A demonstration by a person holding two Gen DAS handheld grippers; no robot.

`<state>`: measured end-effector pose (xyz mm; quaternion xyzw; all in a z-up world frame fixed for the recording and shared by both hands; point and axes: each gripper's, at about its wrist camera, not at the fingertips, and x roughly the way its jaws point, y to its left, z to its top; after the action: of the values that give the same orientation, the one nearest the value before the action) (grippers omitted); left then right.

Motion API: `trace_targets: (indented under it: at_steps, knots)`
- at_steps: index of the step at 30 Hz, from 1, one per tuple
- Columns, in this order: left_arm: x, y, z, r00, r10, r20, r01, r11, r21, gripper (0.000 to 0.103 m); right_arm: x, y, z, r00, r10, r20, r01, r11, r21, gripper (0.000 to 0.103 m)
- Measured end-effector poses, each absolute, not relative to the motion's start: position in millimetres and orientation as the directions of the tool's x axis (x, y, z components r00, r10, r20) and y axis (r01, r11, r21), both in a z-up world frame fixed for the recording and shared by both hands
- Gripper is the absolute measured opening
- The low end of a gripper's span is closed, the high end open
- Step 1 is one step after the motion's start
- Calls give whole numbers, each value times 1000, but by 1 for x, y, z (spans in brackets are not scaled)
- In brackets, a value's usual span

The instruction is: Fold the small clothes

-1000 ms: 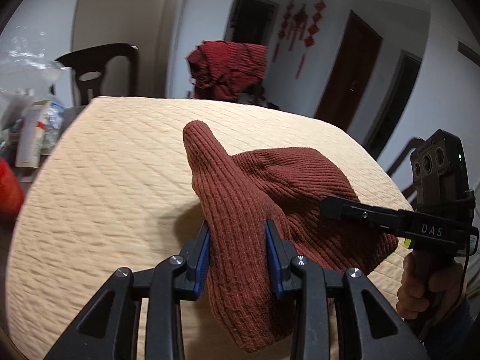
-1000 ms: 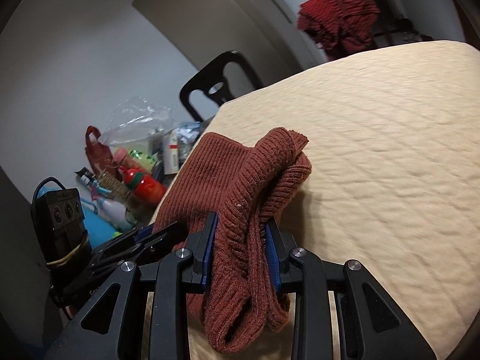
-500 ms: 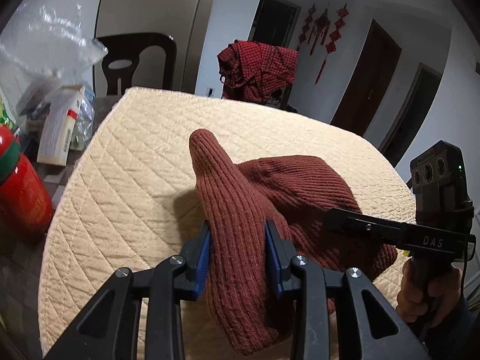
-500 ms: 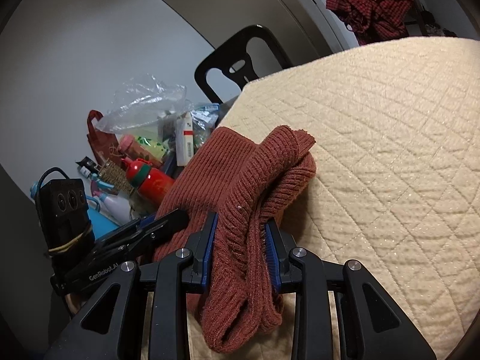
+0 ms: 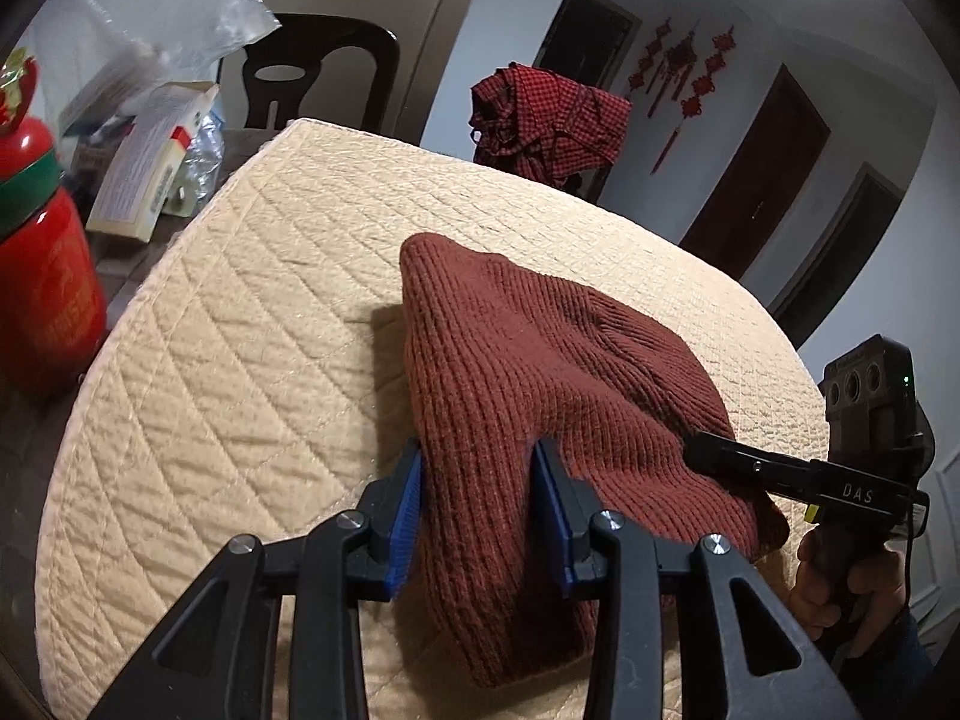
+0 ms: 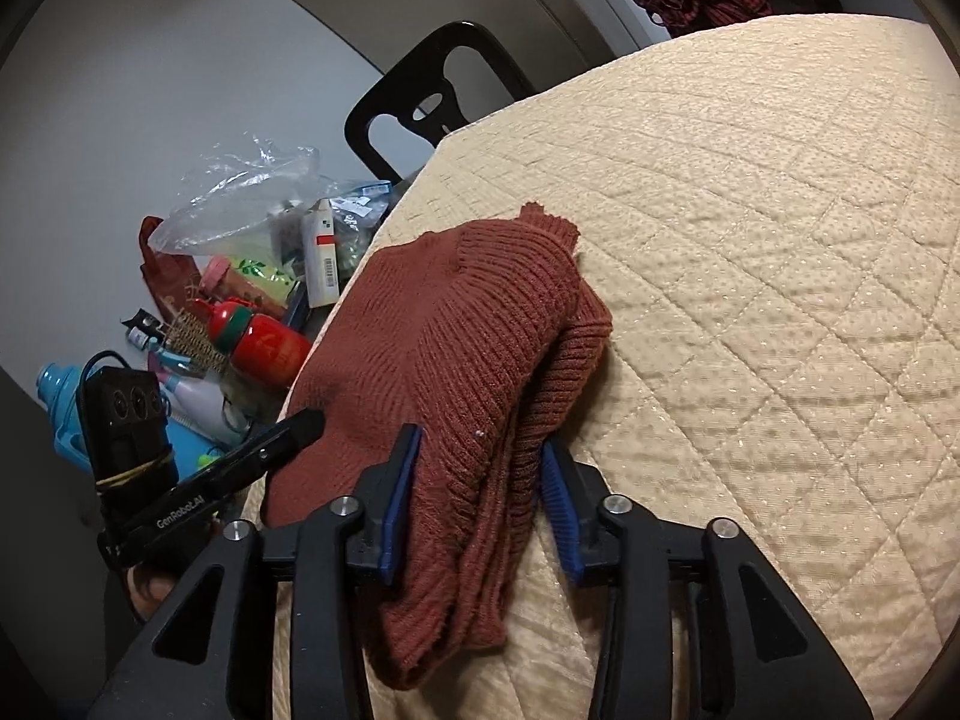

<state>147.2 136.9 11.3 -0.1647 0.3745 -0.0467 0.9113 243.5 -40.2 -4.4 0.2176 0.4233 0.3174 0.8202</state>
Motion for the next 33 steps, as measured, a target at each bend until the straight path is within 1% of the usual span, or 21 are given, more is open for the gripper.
trace_targets:
  at_steps: [4,6,10,12,13,15,16,18,19,22,26,33]
  knots:
    - [138,139,24,733,-157,-662,-64,953,-297,40,241,-42,8,467,679,-566,-345,730,590,41]
    - [135,138,35,749,-119,-651,-78,961,-266,39,237,-45,18,518,640,-567,-348,764,544,41]
    - [140,130,52,777,-119,-618,-48,968,-247,39,236,-50,39,603,583,-545,-352,807,474,41]
    - [151,121,51,771,-120,-625,-28,975,-222,39,242,-40,43,598,575,-558,-377,817,437,26]
    - [158,120,48,764,-122,-634,-23,976,-215,39,246,-32,44,590,573,-569,-394,819,416,15]
    - [170,117,36,742,-124,-659,-17,979,-204,39,256,-17,41,573,563,-595,-419,826,377,14]
    - [175,118,27,729,-104,-677,-31,982,-184,39,259,-14,37,575,543,-612,-417,838,351,13]
    - [179,121,15,716,-88,-693,-45,984,-171,40,268,-9,24,565,500,-657,-398,862,314,12]
    - [178,124,12,725,-103,-681,-41,981,-191,41,272,-11,17,555,499,-666,-393,863,318,12]
    - [177,128,13,725,-118,-678,-39,977,-211,41,272,-17,16,552,517,-654,-393,853,343,12]
    - [162,124,26,733,-99,-673,-41,981,-188,40,257,-17,32,546,534,-646,-429,840,332,12]
    - [112,109,46,771,-125,-624,-4,979,-202,40,196,-15,53,550,552,-627,-526,812,252,12]
